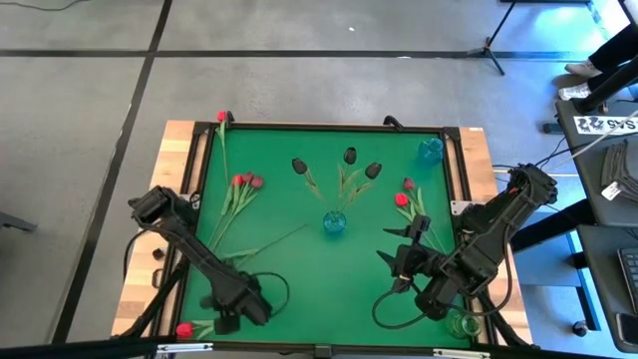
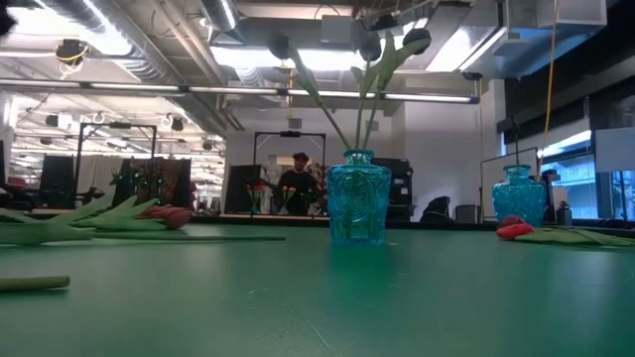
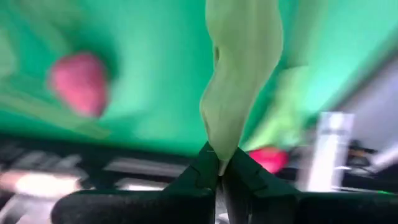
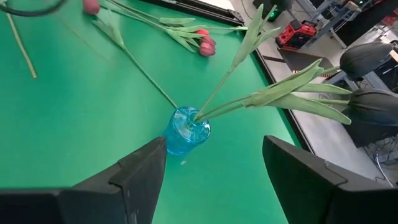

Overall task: Sort flowers into vase by color
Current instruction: Put the black tulip into the bottom blue vase

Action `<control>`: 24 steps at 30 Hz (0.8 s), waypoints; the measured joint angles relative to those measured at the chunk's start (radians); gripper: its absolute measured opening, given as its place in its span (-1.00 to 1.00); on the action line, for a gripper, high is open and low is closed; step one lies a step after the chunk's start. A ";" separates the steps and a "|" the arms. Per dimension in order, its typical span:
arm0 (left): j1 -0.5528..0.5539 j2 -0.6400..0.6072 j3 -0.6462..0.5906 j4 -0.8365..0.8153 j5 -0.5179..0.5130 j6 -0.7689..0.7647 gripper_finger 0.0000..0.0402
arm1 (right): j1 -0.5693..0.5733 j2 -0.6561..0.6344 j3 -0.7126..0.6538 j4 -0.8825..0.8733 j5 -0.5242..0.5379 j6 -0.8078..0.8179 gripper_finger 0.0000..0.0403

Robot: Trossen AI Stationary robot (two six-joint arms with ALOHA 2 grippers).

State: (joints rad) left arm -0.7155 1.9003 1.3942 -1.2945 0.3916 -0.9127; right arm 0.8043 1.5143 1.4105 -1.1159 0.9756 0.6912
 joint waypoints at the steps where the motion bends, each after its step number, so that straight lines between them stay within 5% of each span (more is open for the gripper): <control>1: 0.002 0.000 0.013 0.044 -0.001 0.000 -0.98 | 0.000 0.000 0.000 0.000 0.000 0.007 0.33; 6: 0.009 0.000 0.068 0.237 -0.069 -0.024 -0.98 | 0.011 0.008 0.001 0.066 0.001 -0.008 0.33; 12: 0.057 0.000 0.082 0.443 -0.088 0.019 -0.98 | 0.125 0.101 0.000 0.415 0.028 -0.460 0.33; 24: 0.247 0.000 0.082 0.864 0.101 -0.094 -0.96 | 0.150 0.282 0.001 0.779 0.049 -1.025 0.33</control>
State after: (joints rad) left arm -0.4689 1.8999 1.4765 -0.4304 0.4931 -1.0063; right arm 0.9544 1.7963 1.4117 -0.3367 1.0248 -0.3339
